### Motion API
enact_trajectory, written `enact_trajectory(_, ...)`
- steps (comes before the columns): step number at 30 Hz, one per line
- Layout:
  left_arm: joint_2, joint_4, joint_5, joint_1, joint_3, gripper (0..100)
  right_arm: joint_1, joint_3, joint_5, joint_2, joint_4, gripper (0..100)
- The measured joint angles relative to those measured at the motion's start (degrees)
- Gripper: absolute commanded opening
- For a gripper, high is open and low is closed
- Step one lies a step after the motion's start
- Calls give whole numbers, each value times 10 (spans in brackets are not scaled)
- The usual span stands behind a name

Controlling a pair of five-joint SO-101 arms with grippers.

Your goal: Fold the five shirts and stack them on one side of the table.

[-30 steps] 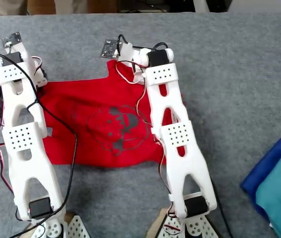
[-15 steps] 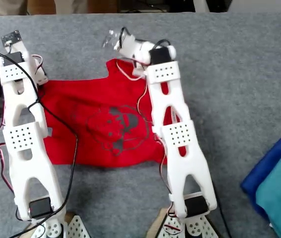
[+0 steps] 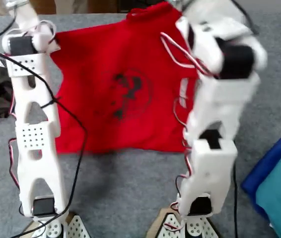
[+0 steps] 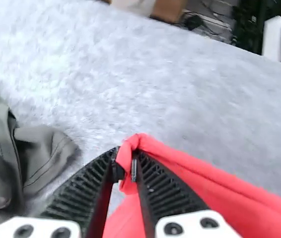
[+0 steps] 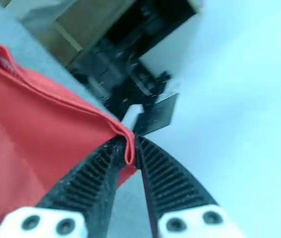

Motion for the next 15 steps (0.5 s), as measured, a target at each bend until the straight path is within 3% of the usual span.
enact_trajectory(6, -153, 78, -37, 30, -4, 19, 8, -9, -9, -121, 65, 5)
enact_trajectory(15, -393, 86, -42, 0, -4, 19, 61, -10, -48, -306, 79, 5)
